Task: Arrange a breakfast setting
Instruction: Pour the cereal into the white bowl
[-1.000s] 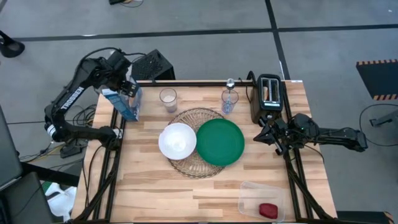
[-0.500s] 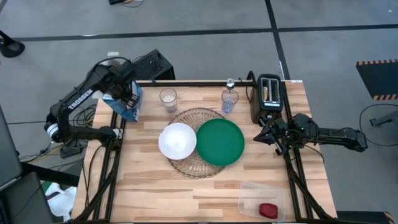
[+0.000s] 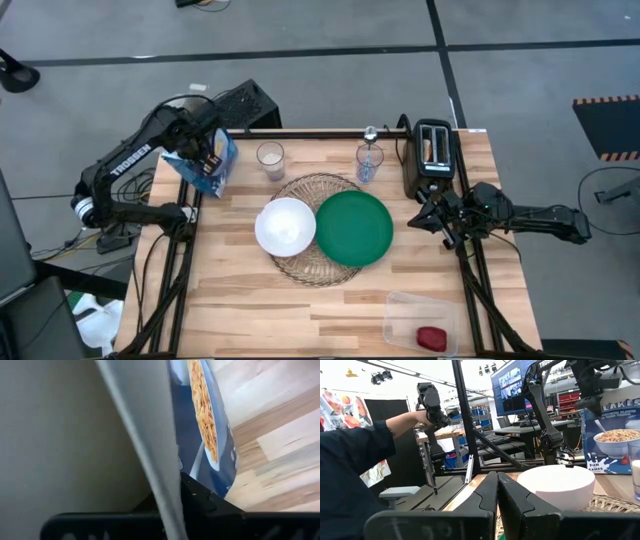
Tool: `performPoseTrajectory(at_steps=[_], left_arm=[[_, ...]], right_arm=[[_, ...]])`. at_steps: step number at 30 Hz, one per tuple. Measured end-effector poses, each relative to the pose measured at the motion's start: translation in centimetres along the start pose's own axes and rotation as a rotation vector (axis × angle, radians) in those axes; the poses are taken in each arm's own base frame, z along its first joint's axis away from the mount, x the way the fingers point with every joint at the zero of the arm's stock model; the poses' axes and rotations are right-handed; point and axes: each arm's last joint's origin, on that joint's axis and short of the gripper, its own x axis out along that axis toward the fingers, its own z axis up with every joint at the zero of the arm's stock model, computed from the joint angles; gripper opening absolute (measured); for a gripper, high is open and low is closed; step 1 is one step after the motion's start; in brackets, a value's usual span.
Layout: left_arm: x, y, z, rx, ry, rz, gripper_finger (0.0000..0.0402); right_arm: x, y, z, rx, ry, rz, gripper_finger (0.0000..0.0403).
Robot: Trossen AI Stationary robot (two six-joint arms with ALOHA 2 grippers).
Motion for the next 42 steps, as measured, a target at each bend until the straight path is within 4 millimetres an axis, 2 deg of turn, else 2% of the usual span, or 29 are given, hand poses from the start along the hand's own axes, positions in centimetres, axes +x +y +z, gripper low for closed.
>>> performPoseTrajectory(at_steps=[9,14,19,28,33,42], left_arm=[[-5.0,1.3,-1.0,-0.050,-0.224,-0.041,0.0000],[-7.8,2.1,-1.5,-0.076,-0.342,-0.073,0.0000],[-10.8,3.2,-2.2,-0.100,-0.474,-0.100,0.0000],[-15.3,5.0,-4.0,-0.136,-0.686,-0.142,0.0000],[-16.7,4.3,-3.3,-0.095,-0.757,-0.210,0.0000],[-18.5,0.2,-0.1,0.083,-0.837,-0.301,0.0000]], right_arm=[[0.0,0.0,0.0,0.016,-0.003,-0.009,0.0041],[0.0,-0.2,0.0,0.031,-0.020,-0.067,0.0065],[0.0,-0.4,0.1,0.030,-0.039,-0.129,0.0113],[-0.1,-0.8,0.3,0.024,-0.085,-0.268,0.0233],[-0.1,-0.8,0.3,0.017,-0.086,-0.271,0.0269],[-0.1,-0.7,0.6,0.001,-0.123,-0.261,0.0274]])
